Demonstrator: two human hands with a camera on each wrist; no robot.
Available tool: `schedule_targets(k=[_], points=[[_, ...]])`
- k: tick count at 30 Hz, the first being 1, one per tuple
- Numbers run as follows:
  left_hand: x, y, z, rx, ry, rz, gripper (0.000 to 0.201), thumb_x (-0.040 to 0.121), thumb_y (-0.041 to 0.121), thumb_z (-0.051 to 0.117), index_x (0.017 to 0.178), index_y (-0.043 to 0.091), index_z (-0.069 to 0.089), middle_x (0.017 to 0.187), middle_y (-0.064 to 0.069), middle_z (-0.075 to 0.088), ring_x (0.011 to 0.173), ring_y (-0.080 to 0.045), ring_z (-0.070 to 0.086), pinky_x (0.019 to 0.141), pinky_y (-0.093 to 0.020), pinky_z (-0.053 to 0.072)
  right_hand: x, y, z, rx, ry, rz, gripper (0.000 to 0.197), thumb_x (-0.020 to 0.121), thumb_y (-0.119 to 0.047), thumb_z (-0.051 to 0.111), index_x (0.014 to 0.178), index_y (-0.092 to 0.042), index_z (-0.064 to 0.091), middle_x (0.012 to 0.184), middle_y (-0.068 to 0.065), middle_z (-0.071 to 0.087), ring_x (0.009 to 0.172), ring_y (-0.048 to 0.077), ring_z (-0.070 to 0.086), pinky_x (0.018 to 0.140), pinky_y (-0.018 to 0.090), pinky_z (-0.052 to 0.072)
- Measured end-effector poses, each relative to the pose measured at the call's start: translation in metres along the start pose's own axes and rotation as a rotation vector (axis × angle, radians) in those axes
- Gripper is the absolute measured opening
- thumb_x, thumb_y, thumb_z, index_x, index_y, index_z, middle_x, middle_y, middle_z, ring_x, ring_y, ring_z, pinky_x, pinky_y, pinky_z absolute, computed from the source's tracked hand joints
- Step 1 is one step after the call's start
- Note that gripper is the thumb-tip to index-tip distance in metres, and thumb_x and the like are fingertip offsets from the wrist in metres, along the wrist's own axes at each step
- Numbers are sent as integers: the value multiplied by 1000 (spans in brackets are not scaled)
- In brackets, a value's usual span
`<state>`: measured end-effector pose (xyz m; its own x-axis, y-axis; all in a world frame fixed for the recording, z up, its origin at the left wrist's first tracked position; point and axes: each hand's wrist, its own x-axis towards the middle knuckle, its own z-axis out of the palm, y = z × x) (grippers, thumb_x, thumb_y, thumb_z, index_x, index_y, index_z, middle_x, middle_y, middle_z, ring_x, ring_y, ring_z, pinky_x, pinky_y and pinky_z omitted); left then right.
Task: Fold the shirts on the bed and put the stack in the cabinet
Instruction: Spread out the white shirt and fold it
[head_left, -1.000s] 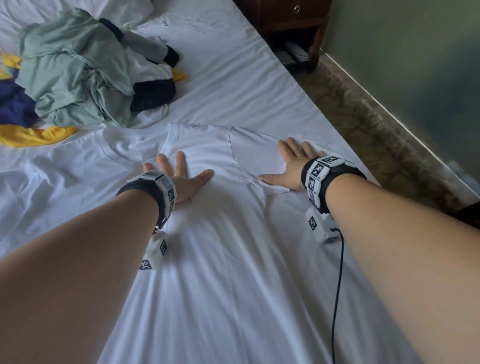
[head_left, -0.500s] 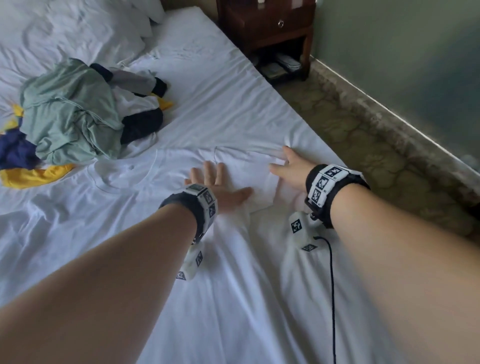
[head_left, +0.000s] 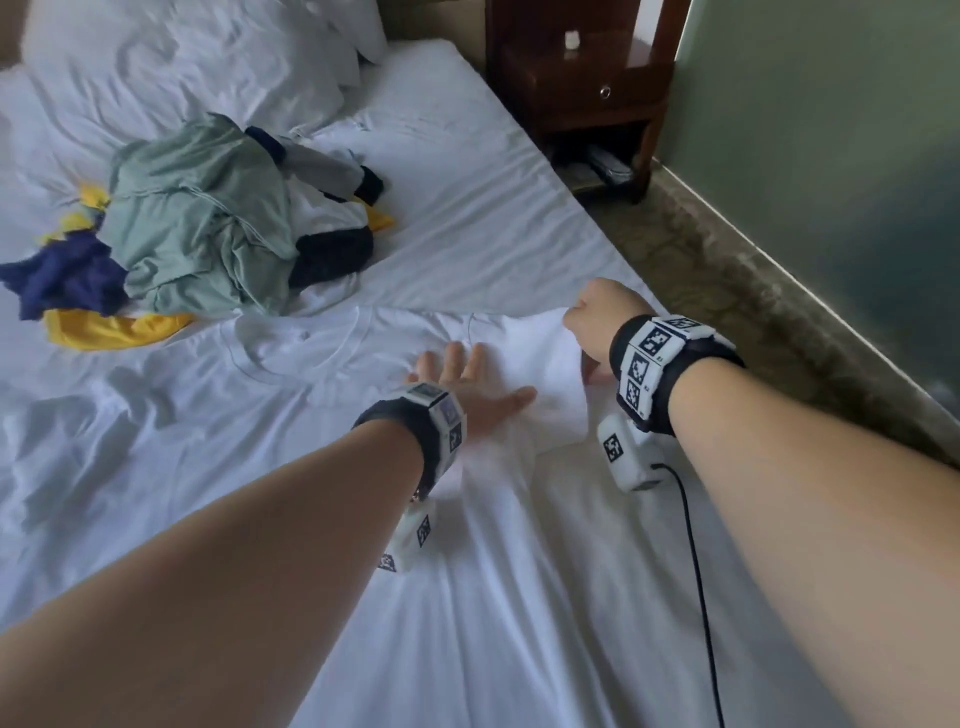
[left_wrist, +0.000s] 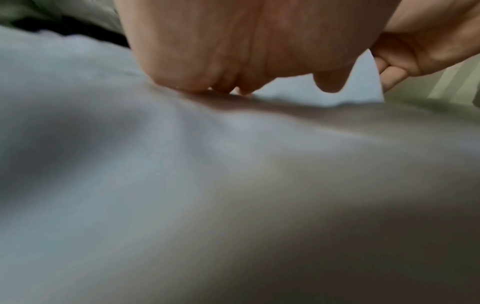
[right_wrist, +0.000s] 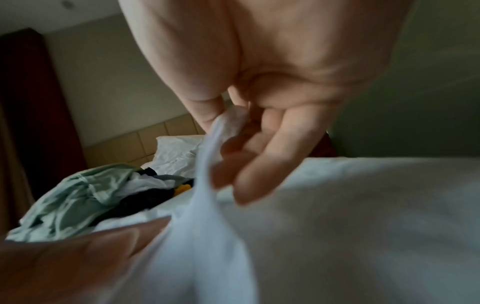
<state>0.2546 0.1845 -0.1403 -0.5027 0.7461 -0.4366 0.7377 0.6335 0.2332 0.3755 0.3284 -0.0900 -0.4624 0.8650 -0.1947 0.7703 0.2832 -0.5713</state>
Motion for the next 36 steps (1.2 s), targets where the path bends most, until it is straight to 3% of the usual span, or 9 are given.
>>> schedule_targets(k=[5,8,12,15,18,23,30,33,36], points=[[-26,-58,-31,69,102,0,87,96,72,38,164,30,2,171,6,-8,156,-33,-12,127,-53,2,-33,-75,2,88,-60,-110,20,94,-15,47,89,1,57,60,18,69,48,33,69,56,50,62],[-41,-98,-27,104,23,-135,87,85,83,38,158,47,4,170,8,-12,154,-39,-14,122,-62,2,-52,-114,23,317,-205,-112,21,95,-17,53,92,4,57,62,20,68,54,36,70,62,62,60],[-52,-124,-12,90,-63,-124,92,76,93,30,149,57,-13,166,11,-24,153,-39,-22,121,-62,-2,-55,-121,45,424,-216,-65,24,98,-31,54,98,-6,55,82,15,62,60,29,64,67,50,61],[-43,-130,-7,82,-112,-128,101,72,97,28,150,56,-22,164,9,-33,150,-39,-31,119,-65,-8,-48,-89,63,-84,-247,-186,39,92,-38,59,126,-19,61,125,9,64,106,26,64,96,41,51],[-37,-135,-5,80,-127,-123,102,72,99,27,149,56,-24,163,9,-35,149,-40,-33,118,-65,-9,-53,-63,86,-399,-373,-311,73,98,-43,57,159,-20,24,167,6,19,151,23,24,120,35,26],[-37,-135,-1,86,-123,-123,100,76,96,27,151,54,-24,163,7,-36,148,-41,-33,118,-64,-11,-60,-51,121,-630,-416,-250,95,92,-67,51,161,-31,-3,167,3,-21,153,29,-21,126,46,-2],[-34,-141,-3,-9,-138,-116,95,71,99,24,149,61,-16,163,16,-32,150,-37,-30,116,-69,-9,-64,-55,91,-263,-151,-152,45,103,-32,41,145,-15,47,148,12,45,134,32,43,110,38,37],[-34,-129,-32,11,-55,-115,67,91,79,32,151,52,25,166,1,11,150,-42,6,118,-67,17,-70,-33,74,-176,-158,-70,48,99,-37,50,144,-20,49,144,10,54,125,30,55,104,37,45],[-36,-109,-55,-82,128,-222,57,92,73,35,126,38,63,126,-8,43,124,-37,35,106,-55,38,-79,-18,64,-139,-191,-72,62,95,-39,61,152,-23,42,152,4,48,131,25,53,106,32,43]])
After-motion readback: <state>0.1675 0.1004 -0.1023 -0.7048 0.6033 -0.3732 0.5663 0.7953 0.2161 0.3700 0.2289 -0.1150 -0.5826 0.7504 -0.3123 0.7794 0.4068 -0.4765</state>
